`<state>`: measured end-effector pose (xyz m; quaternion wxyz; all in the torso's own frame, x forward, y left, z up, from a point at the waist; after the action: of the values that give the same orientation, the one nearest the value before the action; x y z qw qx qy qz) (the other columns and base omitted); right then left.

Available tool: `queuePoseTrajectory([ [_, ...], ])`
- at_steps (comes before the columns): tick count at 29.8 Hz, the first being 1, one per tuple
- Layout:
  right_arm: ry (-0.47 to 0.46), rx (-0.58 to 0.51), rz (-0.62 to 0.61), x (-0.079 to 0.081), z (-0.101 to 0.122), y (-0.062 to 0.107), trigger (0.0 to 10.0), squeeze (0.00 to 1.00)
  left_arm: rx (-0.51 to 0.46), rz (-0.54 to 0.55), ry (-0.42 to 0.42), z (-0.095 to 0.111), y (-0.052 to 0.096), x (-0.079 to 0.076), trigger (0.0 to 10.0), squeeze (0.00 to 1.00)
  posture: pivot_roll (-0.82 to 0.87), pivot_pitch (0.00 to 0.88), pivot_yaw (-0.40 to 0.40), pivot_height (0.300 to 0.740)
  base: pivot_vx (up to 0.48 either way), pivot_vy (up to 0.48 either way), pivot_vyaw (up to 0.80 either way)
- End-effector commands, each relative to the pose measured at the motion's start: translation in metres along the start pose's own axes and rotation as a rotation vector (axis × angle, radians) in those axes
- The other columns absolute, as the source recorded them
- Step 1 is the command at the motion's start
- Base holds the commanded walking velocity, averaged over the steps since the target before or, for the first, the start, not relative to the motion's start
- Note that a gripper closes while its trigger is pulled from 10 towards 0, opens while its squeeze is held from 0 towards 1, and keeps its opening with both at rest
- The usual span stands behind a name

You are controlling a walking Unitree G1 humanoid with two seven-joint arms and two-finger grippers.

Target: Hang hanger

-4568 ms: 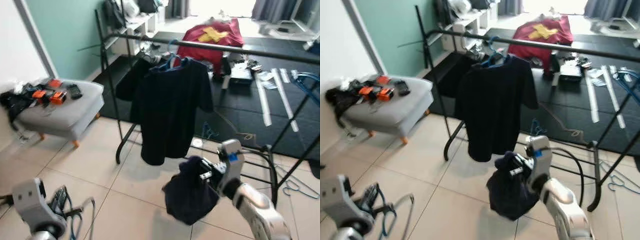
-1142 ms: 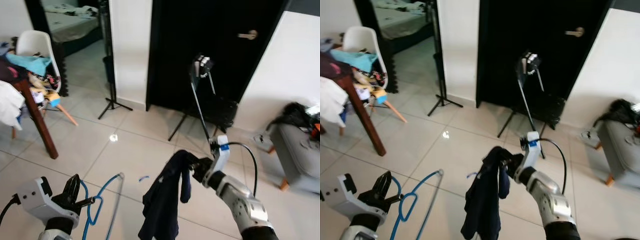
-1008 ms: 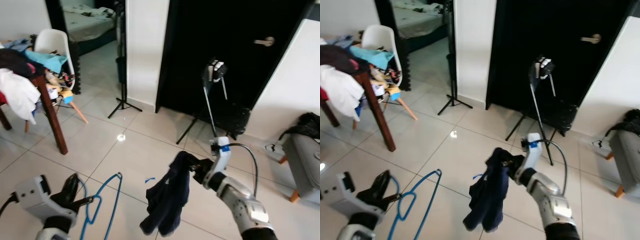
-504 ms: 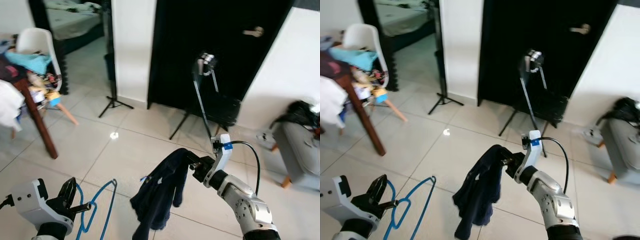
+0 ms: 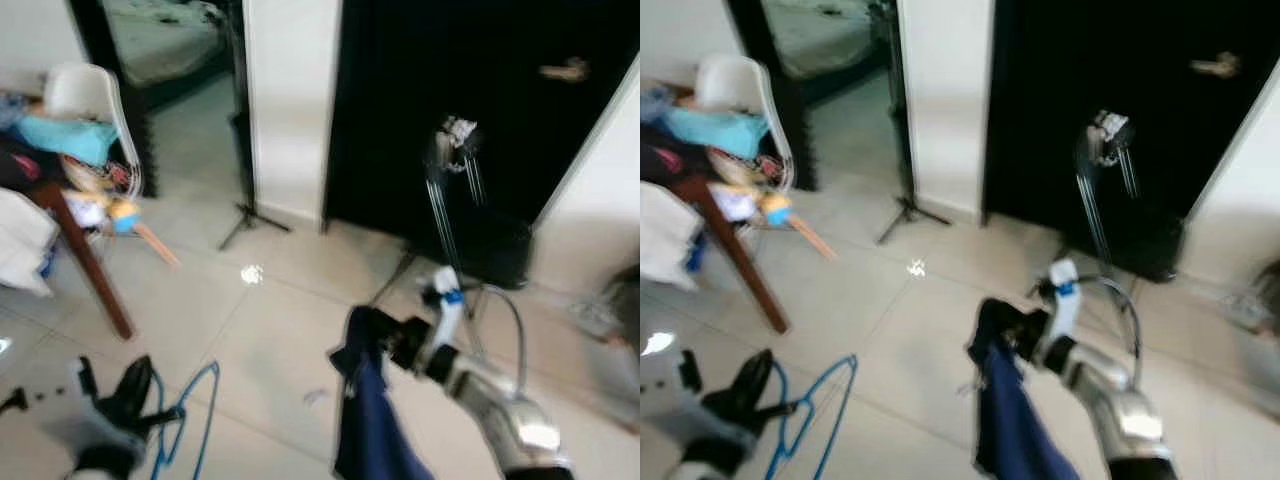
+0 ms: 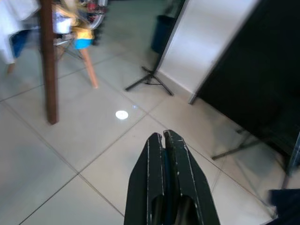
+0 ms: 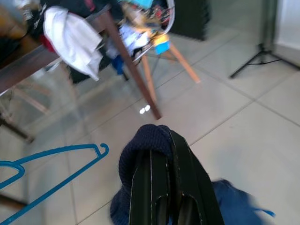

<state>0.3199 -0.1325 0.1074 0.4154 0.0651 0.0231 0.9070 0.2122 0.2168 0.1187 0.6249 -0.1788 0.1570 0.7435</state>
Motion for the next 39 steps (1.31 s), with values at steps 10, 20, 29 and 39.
queuePoseTrajectory([
  [10,0.019,-0.049,0.067,0.01,0.013,-0.005,10.0,0.0,-0.068,0.069,-0.1,0.021,-0.005,0.008,10.0,0.0,0.05,0.055,-0.082,0.74,0.48,0.0,0.75],
  [20,0.048,-0.164,0.097,0.013,0.051,-0.021,10.0,0.0,-0.222,0.002,-0.183,0.069,-0.03,-0.009,10.0,0.0,0.04,0.03,-0.075,0.74,0.475,0.0,0.75],
  [29,0.118,-0.428,0.247,0.043,0.147,-0.041,10.0,0.0,-0.379,-0.119,-0.25,0.117,-0.043,-0.054,10.0,0.0,0.05,0.008,-0.074,0.74,0.472,0.0,0.75],
  [39,0.072,-0.709,0.387,0.073,0.234,-0.04,10.0,0.0,-0.434,-0.157,-0.257,0.129,-0.05,-0.076,10.0,0.0,0.06,0.0,-0.079,0.74,0.472,0.0,0.75],
])
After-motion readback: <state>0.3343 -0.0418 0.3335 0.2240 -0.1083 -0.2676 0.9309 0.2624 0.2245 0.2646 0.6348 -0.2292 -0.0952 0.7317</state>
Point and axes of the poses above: a point about 5 cm out from each wrist's last joint towards the gripper, its own y axis pointing back from the gripper into the wrist, its own z axis along the axis of the wrist's last joint, x = y × z, the point moved 4 cm from there along -y, pointing out of the wrist towards the gripper, and after that the axes turned 12 degrees about y, right-handed, at the moved point
